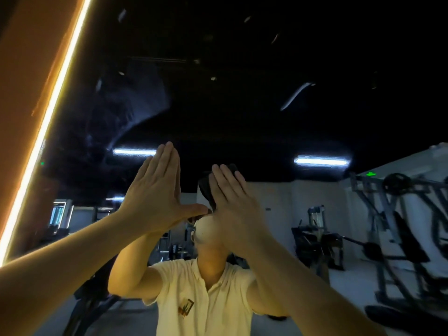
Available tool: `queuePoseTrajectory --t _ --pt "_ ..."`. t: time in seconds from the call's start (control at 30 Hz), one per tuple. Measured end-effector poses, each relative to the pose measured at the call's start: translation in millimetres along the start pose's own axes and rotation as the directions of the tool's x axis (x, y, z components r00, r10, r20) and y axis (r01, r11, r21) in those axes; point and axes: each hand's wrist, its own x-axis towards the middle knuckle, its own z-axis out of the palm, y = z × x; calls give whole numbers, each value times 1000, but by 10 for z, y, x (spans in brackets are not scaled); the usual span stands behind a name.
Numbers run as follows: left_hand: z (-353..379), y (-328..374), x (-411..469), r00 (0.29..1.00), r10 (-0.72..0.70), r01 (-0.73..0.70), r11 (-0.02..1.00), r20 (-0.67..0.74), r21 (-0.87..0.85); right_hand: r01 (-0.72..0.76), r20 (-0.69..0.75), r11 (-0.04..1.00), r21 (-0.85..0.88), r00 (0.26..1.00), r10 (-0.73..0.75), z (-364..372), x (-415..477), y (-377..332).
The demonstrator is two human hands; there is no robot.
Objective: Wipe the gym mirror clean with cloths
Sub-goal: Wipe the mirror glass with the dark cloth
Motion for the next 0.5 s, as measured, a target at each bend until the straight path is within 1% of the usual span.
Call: queuePoseTrajectory --t 0.03,0.07,0.1,0.13,0.17,0.23,0.27,0.3,0.33,0.37,0.4,0.43,0.47,0.5 --pt "-1 1 0 1000 1 -1 1000 -2 -1 50 -20 999 -19 999 -50 14 -43 134" --pt "-2 -2 -3 1000 1 -1 1000 1 6 40 -22 999 -32 999 -41 10 -97 304" --pt "-1 -6 -3 1000 5 -5 1000 5 19 -30 -13 999 -25 999 30 -1 -174 501" --pt "4 -10 3 1000 10 -10 1000 6 30 -142 -24 990 -2 990 142 -11 -263 717" --pt "12 -17 2 1000 12 -13 999 6 35 -280 -37 959 45 959 281 -47 -346 932" --pt "31 -22 0 1000 15 -15 999 3 31 -552 -24 827 107 830 557 -97 -444 1263" --pt "41 -24 -2 1000 16 -16 1000 1 25 -636 -14 763 114 767 642 -102 -426 1340" --pt "44 -23 -1 1000 18 -18 1000 1 21 -684 -6 721 111 725 689 -99 -367 1344" --pt "45 -25 -4 1000 18 -18 1000 3 20 -702 -7 703 115 707 707 -100 -278 1268" --pt "41 -23 -10 1000 19 -19 1000 6 24 -698 -12 705 128 709 705 -105 -180 1126" --pt "39 -21 -11 1000 21 -21 999 7 31 -666 -28 733 141 737 675 -111 -94 942" --pt "36 -14 -10 1000 25 -25 999 6 40 -598 -41 788 145 793 608 -122 -18 726" --pt "34 -11 -8 1000 27 -28 998 4 49 -503 -40 854 133 858 511 -124 42 494" --pt "34 -11 -6 1000 31 -31 998 2 52 -377 -35 920 110 923 383 -118 83 268"
